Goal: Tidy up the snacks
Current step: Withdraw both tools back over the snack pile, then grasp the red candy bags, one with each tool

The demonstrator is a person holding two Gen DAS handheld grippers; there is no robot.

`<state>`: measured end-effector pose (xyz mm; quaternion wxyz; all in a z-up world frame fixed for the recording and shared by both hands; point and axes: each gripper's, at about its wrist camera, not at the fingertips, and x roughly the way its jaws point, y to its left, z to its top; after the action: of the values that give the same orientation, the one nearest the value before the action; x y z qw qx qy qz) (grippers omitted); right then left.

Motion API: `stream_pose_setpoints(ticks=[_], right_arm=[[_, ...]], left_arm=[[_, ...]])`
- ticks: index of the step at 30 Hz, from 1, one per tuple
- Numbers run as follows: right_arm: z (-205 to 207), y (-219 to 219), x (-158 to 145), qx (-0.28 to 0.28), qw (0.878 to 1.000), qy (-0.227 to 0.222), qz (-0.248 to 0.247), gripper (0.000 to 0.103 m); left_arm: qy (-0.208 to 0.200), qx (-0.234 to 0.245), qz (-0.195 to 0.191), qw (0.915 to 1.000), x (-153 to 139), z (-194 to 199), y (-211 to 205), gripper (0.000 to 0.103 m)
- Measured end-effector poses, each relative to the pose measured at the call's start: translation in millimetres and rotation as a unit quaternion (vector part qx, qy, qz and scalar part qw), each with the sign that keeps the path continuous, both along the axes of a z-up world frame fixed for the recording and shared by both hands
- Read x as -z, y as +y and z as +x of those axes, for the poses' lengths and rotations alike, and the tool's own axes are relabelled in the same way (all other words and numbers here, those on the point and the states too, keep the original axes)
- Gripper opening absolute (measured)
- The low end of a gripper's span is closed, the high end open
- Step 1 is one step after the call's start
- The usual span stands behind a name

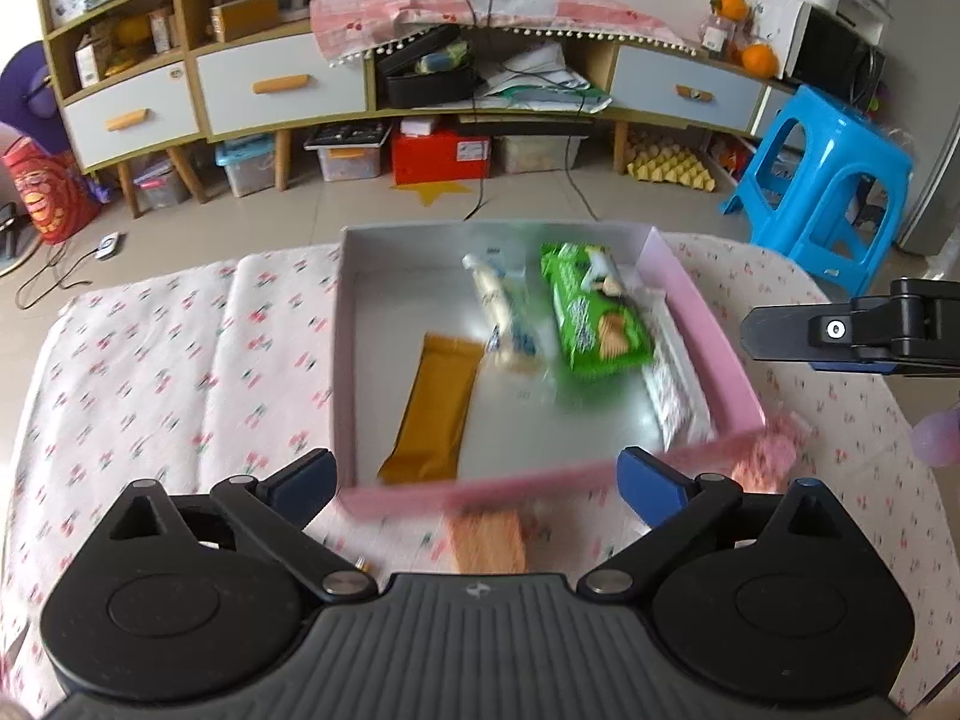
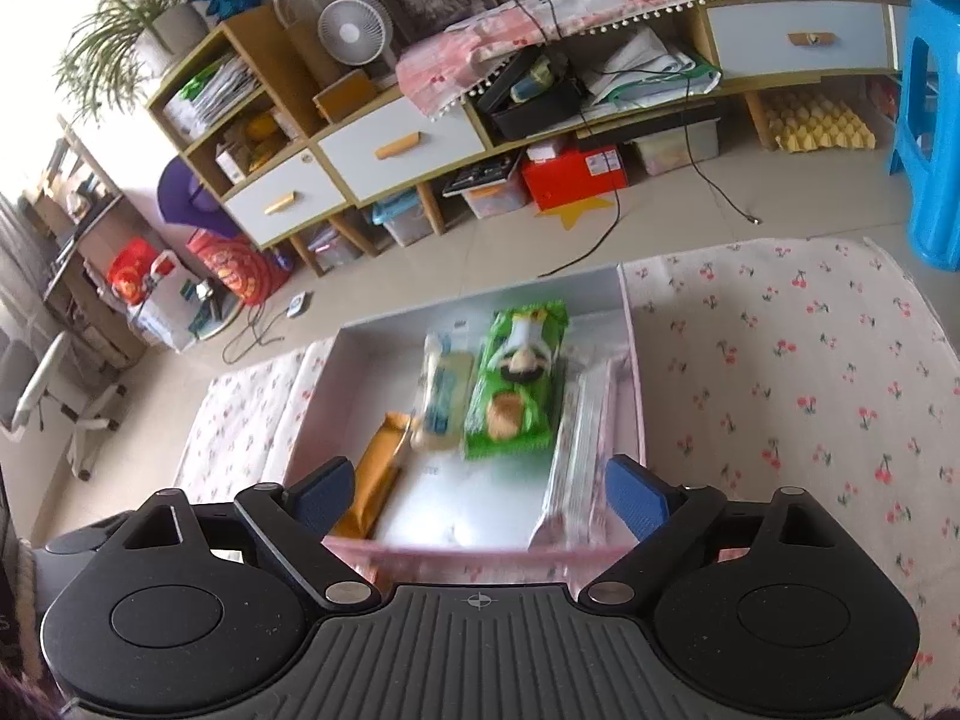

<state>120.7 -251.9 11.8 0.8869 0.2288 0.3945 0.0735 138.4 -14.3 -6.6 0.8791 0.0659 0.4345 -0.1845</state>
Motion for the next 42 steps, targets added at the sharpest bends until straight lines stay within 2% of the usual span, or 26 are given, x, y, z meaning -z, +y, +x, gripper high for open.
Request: stream_pose_setpoints(ticks=[7, 12, 14, 18, 23, 26, 31, 36, 42], right_arm=[[-32.9, 19.1, 3.0, -0.021, 0.999, -0.014, -0.019, 0.095], [-52.1, 32.0, 12.3, -0.045, 0.998, -0.032, -0.037, 0.095], [-55.4, 40.3, 16.5, -0.059, 0.996, -0.027, -0.06, 0.095], [-65.8, 55.0, 22.8, -0.097, 0.991, -0.035, -0.091, 0.095], [-84.7, 71.3, 34.0, -0.145, 0.976, -0.063, -0.151, 0.095], [-98.2, 80.9, 44.8, -0.176, 0.961, -0.084, -0.195, 0.095], [-114.3, 96.3, 55.7, -0.23, 0.938, -0.101, -0.238, 0.095], [-119.3, 110.8, 63.8, -0.269, 0.926, -0.104, -0.243, 0.095], [-115.5, 120.0, 70.8, -0.28, 0.924, -0.103, -0.24, 0.095]], left_arm=[[0.015, -0.037, 0.012, 0.9991, 2.3, -23.2, 16.9, 0.101], [0.025, -0.069, -0.021, 0.9971, 15.1, -41.1, 35.3, 0.102], [0.021, -0.07, -0.019, 0.9971, 18.9, -43.7, 38.2, 0.102], [0.012, -0.065, -0.013, 0.9977, 24.4, -54.6, 41.7, 0.101], [0.005, -0.067, -0.019, 0.9975, 36.0, -62.7, 49.6, 0.1], [-0.005, -0.067, -0.021, 0.9975, 44.3, -70.7, 53.2, 0.094], [0.004, -0.059, -0.061, 0.9964, 51.8, -77.2, 54.1, 0.089], [0.019, -0.05, -0.088, 0.9947, 59.3, -79.0, 52.1, 0.074], [0.031, -0.068, -0.112, 0.9909, 61.7, -74.9, 58.0, 0.064]])
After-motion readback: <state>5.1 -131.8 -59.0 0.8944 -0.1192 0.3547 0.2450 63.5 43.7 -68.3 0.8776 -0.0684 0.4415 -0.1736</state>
